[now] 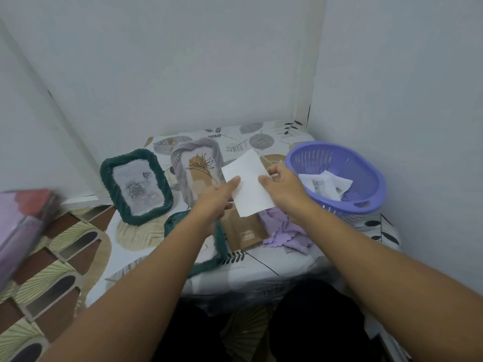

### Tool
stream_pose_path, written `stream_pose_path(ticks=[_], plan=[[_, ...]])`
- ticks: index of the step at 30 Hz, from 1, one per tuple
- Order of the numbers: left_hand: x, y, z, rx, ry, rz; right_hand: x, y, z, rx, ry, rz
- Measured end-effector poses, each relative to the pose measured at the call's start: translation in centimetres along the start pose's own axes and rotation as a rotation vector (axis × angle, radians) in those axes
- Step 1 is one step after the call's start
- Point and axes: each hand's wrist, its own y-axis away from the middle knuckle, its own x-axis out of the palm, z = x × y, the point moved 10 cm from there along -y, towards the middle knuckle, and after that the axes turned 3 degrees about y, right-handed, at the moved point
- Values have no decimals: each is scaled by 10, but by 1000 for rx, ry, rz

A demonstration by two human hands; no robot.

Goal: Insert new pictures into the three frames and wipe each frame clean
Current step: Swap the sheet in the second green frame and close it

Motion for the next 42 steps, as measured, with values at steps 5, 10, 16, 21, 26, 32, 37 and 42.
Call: stream_pose_path(ticks=[5, 10, 16, 21, 26, 32, 37, 42], plan=[[42, -9, -2, 12, 81, 48, -38, 1, 9, -199, 287, -91], [57, -13, -3, 50, 29, -3, -77, -10, -1, -221, 637, -78], [73, -25, 2, 48, -70, -45, -75, -6, -57, -9, 956, 318], [90, -46, -2, 79, -217, -17, -95, -15, -42, -151, 855, 101], [121, -58, -6, 108, -334, 23, -109, -19, -31, -167, 762, 29], [155, -63, 4, 49, -372, 53, -110, -19, -35, -175, 706, 23], [169, -66, 22, 24, -456, 66, -99, -18, -43, -174, 765, 59], [172, -65, 30, 28, -491, 92, -85, -15, -54, -162, 849, 135]])
